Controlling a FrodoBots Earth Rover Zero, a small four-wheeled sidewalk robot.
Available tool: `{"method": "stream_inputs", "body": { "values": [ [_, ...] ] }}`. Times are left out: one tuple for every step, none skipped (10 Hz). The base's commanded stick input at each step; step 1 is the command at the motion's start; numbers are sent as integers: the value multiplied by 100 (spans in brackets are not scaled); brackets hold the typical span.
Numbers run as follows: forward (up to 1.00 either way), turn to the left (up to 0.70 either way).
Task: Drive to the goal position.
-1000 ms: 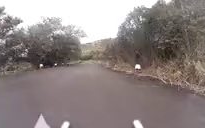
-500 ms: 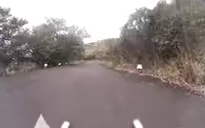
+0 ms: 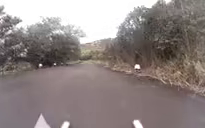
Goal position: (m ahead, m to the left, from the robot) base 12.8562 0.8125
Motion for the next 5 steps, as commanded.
{"method": "stream_inputs", "body": {
  "values": [
    [50, 0],
    [50, 0],
    [50, 0],
    [50, 0],
    [50, 0]
  ]
}}
